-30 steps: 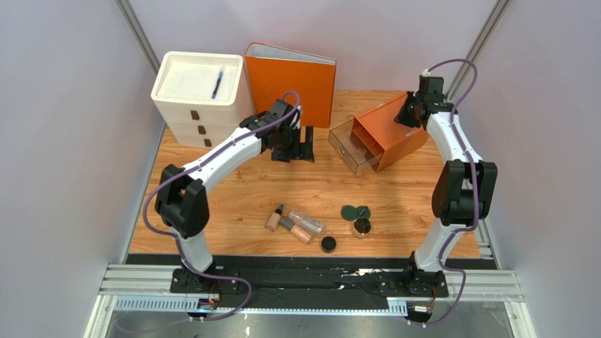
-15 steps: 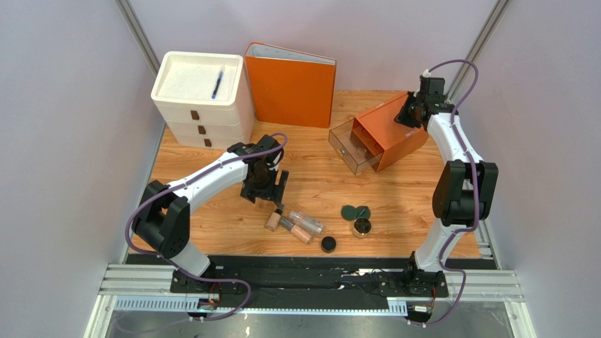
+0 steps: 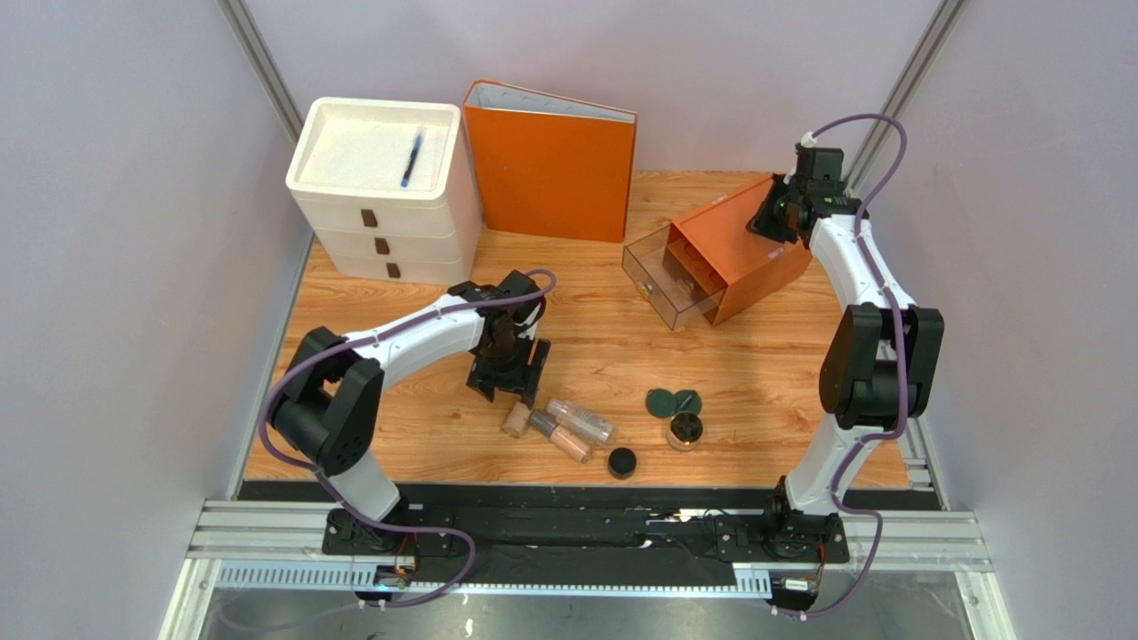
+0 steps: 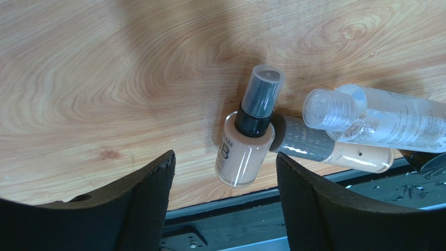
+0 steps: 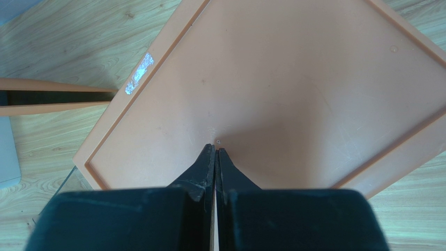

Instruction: Organize the makeup

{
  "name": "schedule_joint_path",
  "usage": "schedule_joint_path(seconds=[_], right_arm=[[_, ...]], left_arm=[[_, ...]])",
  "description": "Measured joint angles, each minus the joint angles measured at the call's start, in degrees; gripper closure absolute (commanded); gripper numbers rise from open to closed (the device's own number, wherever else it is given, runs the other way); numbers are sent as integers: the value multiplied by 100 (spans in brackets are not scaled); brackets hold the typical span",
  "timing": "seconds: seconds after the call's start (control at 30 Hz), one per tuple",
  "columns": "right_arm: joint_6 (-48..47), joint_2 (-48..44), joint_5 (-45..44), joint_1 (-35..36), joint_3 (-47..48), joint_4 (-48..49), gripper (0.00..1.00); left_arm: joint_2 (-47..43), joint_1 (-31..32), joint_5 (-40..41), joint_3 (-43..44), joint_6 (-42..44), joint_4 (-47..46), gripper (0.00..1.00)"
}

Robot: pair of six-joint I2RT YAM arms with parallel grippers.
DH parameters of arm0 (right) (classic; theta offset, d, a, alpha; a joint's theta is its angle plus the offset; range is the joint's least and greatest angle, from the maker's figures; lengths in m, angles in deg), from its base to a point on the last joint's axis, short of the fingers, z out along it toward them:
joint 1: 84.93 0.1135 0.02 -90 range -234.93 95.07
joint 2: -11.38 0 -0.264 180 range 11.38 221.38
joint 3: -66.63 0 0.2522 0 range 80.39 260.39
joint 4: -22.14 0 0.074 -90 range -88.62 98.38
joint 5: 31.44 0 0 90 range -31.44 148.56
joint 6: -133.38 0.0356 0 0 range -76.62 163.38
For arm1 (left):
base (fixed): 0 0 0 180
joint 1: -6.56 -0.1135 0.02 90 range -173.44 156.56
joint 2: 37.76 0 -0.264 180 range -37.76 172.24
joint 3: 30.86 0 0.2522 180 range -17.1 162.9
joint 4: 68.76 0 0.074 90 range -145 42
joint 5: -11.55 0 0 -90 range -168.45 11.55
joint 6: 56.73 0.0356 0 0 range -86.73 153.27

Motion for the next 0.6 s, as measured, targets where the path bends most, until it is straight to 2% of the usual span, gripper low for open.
schedule_joint_path(seconds=[0.17, 0.3, 0.6], right_arm=[[-2, 0, 2, 0, 0, 0, 100], [-2, 2, 2, 0, 0, 0, 100], [-2, 9, 4, 0, 2, 0, 100]], left_arm=[[90, 50, -120, -125, 2, -116, 33], [122, 76, -162, -192, -13, -153, 41], [599, 94, -153, -190, -37, -240, 42]])
